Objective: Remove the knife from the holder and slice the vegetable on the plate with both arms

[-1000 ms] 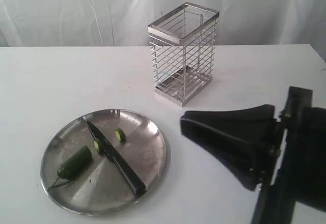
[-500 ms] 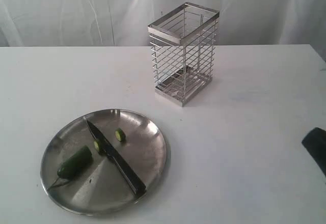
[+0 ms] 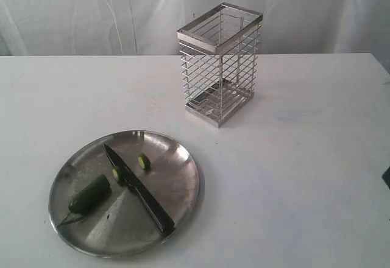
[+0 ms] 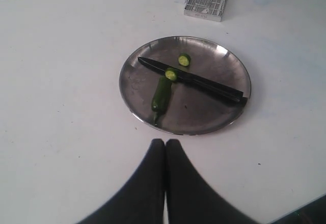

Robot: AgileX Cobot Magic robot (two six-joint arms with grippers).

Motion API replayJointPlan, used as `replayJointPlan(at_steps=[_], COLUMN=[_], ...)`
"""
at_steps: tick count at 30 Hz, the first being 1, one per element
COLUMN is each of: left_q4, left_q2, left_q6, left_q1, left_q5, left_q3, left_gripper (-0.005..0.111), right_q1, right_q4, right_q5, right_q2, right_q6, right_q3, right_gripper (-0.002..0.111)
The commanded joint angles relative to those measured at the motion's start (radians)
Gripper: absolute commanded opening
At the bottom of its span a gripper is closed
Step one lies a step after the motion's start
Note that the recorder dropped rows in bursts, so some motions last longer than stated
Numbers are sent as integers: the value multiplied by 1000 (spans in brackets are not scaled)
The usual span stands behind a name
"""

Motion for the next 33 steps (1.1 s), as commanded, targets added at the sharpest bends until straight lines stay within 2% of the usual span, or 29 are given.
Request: replayJointPlan(at_steps=[1, 7, 29, 31, 33], left_q4=[-7, -7, -7, 3, -22], left_q2=[-6, -6, -6, -6, -6], left_q6=[-5, -5, -5, -16, 50], left_q1=[1, 1, 1, 10, 20], left_q5=[7, 7, 7, -65, -346], left_q3=[5, 5, 5, 21, 95], left_gripper=[0, 0, 0, 0, 0], right_q1=[-5, -5, -5, -5, -5], right_q4=[197, 304, 319, 319, 319], right_q5=[110, 188, 188, 188, 188], right_q2=[-19, -31, -31, -31, -31], right_q6=[-293, -438, -438, -438, -438], right_q3=[6, 6, 6, 6, 6], right_gripper=[0, 0, 0, 0, 0])
